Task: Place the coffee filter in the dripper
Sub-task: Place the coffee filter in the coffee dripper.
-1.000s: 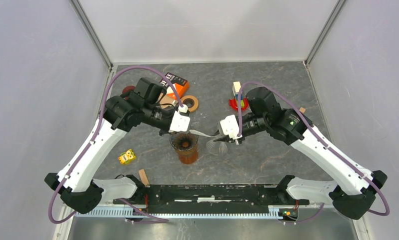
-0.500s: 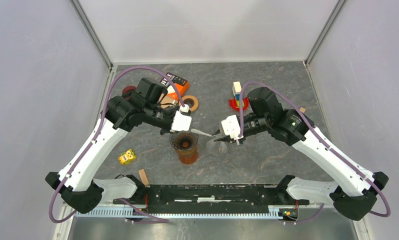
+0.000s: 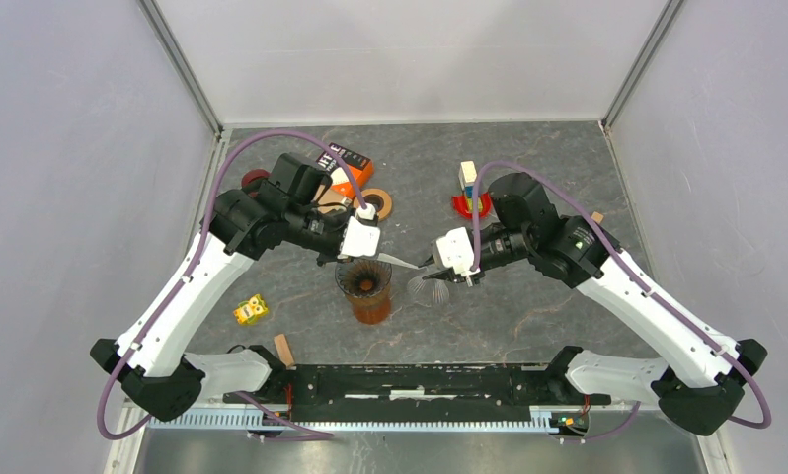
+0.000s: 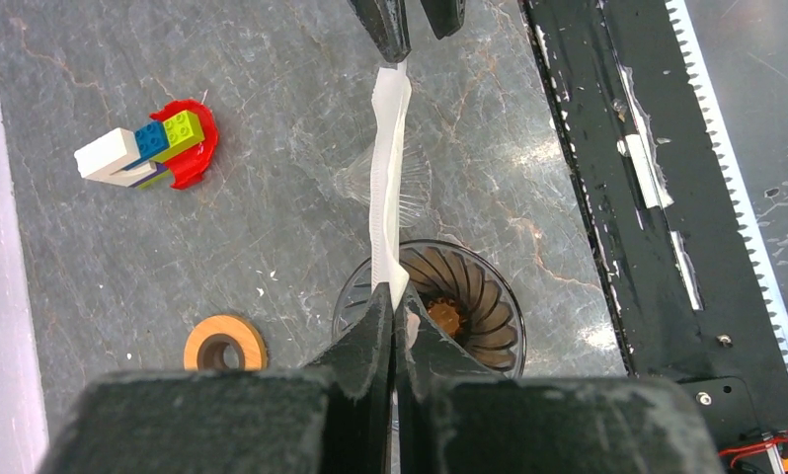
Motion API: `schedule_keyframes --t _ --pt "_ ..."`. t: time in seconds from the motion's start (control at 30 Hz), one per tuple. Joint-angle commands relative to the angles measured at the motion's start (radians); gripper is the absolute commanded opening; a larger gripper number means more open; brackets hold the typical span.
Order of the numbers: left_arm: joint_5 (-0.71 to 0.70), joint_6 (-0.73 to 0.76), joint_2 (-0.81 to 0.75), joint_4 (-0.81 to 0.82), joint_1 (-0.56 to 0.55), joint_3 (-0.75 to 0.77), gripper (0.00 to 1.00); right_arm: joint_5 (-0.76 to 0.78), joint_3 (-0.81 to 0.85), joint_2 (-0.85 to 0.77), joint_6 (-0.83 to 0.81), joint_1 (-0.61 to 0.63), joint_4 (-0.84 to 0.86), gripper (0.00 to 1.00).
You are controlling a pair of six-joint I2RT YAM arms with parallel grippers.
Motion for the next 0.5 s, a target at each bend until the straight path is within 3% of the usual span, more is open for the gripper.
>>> schedule_keyframes --t 0.0,0.47 --pt "0.004 -0.035 0.000 0.035 -0.007 0.001 0.02 0.003 -0.002 -0.020 -0.001 -0.004 0.032 0.30" --pt "0.008 -0.063 -0.004 0.049 -0.007 -0.001 0.02 0.012 -0.008 -0.040 -0.012 -0.004 0.025 0.30"
